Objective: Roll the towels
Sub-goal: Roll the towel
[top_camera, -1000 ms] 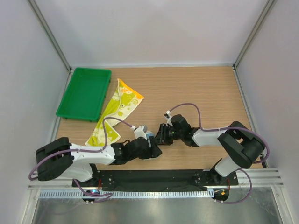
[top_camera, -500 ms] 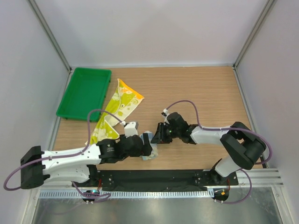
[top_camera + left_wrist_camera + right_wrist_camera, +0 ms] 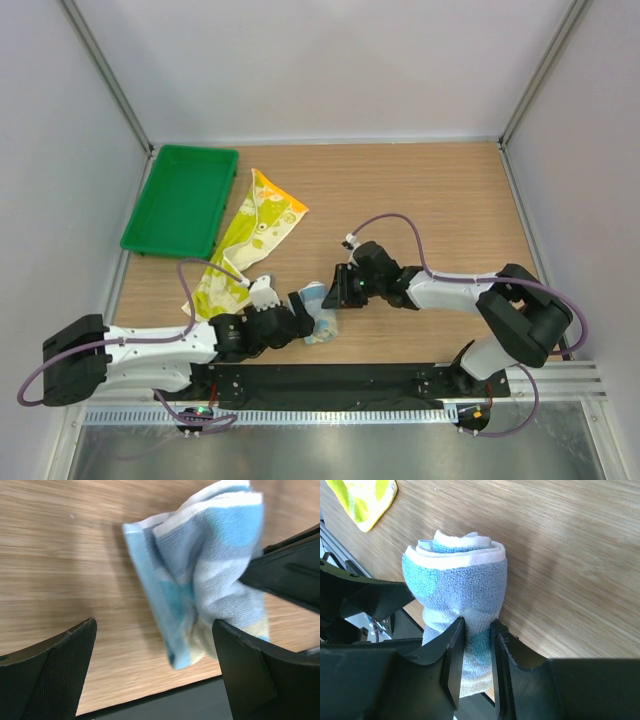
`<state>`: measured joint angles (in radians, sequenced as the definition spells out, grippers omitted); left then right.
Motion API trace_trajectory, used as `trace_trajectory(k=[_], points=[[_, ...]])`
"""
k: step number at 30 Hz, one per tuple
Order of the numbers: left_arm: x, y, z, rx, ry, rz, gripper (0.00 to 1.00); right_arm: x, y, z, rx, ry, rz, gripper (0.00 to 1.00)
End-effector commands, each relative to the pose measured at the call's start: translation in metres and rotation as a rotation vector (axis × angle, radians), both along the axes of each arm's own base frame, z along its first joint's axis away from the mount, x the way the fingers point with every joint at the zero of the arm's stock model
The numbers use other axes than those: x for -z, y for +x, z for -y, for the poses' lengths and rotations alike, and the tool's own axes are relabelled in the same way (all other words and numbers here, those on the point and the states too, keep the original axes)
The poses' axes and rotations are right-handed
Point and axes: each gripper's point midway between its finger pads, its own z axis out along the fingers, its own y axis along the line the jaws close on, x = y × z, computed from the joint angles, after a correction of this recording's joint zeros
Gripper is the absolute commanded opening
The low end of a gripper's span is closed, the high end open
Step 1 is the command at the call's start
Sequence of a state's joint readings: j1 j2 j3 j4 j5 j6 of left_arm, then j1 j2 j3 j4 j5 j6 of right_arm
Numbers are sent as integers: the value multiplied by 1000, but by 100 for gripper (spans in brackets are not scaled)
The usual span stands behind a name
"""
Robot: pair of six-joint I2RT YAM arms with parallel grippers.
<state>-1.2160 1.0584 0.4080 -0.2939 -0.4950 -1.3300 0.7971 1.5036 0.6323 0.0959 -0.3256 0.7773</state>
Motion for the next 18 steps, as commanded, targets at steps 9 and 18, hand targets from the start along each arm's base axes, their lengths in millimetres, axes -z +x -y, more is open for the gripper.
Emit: trace_trajectory(k=[9,18], points=[[-12,14,6,-112,-291,97,98,-15,4,-15,-10,37,40,32],[-15,18,8,-115,-325,126,98,-17,3,-20,-13,38,43,32]])
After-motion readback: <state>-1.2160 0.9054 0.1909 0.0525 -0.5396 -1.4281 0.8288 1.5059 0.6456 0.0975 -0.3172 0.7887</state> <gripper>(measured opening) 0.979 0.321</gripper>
